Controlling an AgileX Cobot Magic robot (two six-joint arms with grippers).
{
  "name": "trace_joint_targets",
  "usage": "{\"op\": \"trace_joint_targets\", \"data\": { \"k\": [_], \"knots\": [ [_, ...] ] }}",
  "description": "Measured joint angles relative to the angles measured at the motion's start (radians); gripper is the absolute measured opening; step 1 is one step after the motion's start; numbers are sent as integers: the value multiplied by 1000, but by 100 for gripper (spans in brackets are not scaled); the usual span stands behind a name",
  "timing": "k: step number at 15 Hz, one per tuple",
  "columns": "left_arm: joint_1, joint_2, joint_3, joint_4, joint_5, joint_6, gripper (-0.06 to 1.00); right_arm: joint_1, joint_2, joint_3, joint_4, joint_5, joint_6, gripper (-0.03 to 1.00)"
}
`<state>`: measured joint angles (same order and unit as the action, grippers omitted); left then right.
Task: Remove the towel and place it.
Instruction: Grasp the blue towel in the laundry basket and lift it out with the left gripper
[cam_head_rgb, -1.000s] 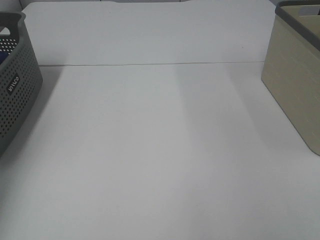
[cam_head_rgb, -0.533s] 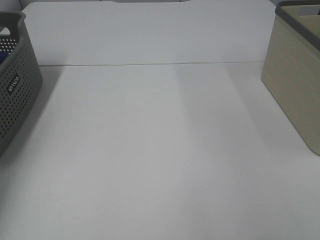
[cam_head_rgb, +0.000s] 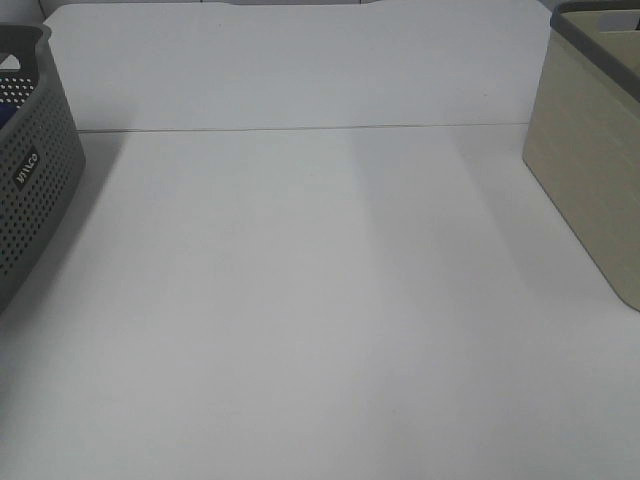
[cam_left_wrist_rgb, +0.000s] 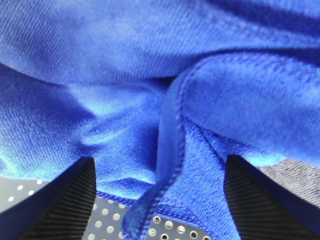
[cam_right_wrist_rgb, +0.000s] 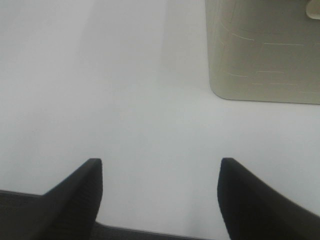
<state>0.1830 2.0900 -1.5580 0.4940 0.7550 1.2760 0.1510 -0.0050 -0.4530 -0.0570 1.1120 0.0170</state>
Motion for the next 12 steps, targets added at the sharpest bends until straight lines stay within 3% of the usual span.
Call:
{"op": "trace_joint_targets", "data": {
  "k": [3, 4, 7, 9, 12],
  "knots": [
    [0, 0, 0, -2, -1, 0, 58, 0, 0, 0, 0, 0, 0, 66],
    [0, 0, 0, 1, -1, 0, 38, 0, 0, 0, 0, 0, 0, 66],
    [0, 0, 0, 8, 4, 0, 7, 0, 0, 0, 0, 0, 0, 66],
    [0, 0, 0, 8, 7, -9, 1, 0, 0, 0, 0, 0, 0, 66],
    [0, 0, 0, 8, 7, -19, 0, 0, 0, 0, 0, 0, 0, 66]
  ]
}}
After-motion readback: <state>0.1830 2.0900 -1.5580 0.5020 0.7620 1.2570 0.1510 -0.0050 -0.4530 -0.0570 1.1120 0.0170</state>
